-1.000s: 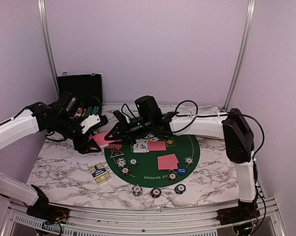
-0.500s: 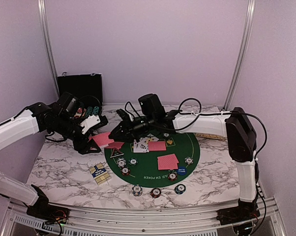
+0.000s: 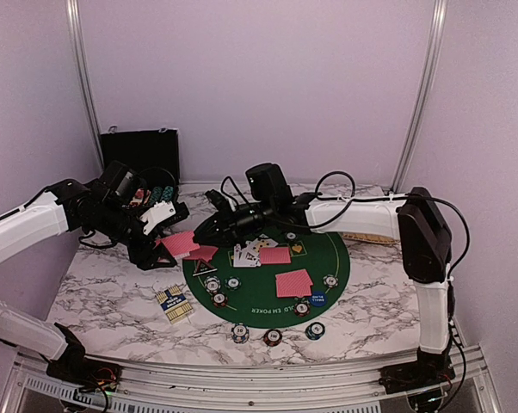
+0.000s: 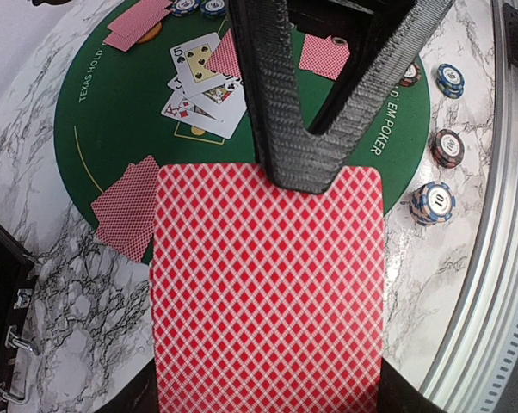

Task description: Distribute texas hold em gaming equipment

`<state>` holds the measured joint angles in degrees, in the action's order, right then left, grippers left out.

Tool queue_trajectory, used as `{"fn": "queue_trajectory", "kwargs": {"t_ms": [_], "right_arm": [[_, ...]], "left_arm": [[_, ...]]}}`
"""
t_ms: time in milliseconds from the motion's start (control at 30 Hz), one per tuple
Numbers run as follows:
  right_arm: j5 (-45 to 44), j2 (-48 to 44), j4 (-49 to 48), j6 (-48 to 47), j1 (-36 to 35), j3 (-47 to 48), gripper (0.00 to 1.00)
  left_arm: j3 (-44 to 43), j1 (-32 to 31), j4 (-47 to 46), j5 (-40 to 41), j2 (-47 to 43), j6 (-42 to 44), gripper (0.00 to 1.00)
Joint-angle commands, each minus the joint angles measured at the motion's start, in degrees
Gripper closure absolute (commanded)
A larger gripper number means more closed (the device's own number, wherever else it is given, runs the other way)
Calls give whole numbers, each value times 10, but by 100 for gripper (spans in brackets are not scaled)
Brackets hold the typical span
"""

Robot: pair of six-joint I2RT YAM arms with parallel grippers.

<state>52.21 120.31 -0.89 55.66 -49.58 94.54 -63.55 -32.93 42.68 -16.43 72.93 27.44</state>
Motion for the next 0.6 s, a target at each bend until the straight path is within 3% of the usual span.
{"fn": "queue_trajectory", "kwargs": {"t_ms": [0,267,567], "right_arm": [[11,-22,-20,5,5,-1,95],[7,-40,-22,8,22,-12,99],[23,-70,-123,71,36,-94,100]], "left_arm": [[4,3,-15,2,-16,1,100],[6,3,-15,5,-18,3,100],[9,4,-16,8,-19,5,100]]}}
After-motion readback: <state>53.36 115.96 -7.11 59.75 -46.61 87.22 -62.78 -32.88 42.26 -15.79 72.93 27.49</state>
